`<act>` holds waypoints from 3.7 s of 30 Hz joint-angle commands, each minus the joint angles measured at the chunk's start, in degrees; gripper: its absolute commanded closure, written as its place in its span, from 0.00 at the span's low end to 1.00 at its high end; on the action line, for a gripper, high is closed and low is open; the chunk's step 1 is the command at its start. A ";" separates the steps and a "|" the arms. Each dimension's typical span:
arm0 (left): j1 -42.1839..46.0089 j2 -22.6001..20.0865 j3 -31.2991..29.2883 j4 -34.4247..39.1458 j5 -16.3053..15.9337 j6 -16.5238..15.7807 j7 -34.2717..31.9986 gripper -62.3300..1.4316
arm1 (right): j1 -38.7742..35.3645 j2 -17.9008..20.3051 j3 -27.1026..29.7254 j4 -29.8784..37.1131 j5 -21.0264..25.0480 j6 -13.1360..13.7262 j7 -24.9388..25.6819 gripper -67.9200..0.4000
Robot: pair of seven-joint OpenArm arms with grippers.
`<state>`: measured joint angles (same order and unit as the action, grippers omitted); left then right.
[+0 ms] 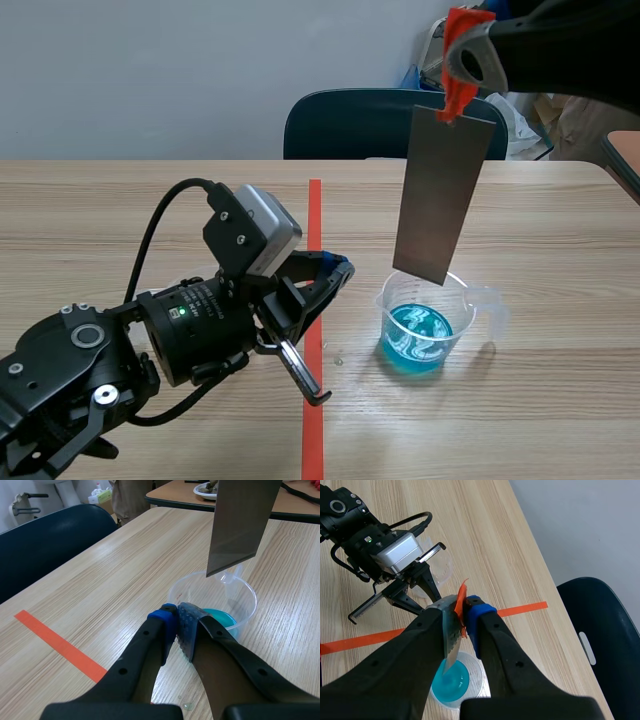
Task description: Do the redox reaction experiment
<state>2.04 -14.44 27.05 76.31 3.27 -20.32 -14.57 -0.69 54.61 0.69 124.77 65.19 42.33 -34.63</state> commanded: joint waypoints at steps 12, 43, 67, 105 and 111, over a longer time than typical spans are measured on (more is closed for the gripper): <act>-0.11 -0.09 -0.07 0.94 -0.44 0.09 -1.03 0.95 | 0.37 -0.02 0.70 0.22 0.44 0.39 0.85 0.99; 23.23 -11.13 -10.88 11.13 -0.44 2.86 -18.10 0.00 | 0.37 -0.02 0.70 0.22 0.44 0.39 0.85 0.99; 50.12 -16.06 -22.69 25.77 3.48 7.30 -29.33 0.00 | 0.37 -0.02 0.70 0.22 0.46 0.39 0.87 0.99; 51.93 -16.04 -22.69 25.75 -8.09 19.74 -19.80 0.00 | 0.37 -0.02 0.70 0.22 0.46 0.39 0.87 0.99; 52.39 -16.04 -22.69 25.70 -8.90 19.78 -18.80 0.00 | 0.37 -0.02 0.70 0.22 0.46 0.39 0.87 0.99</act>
<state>53.89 -30.79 4.32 101.49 -5.23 -0.51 -32.67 -0.69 54.61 0.69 124.77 65.19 42.33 -34.63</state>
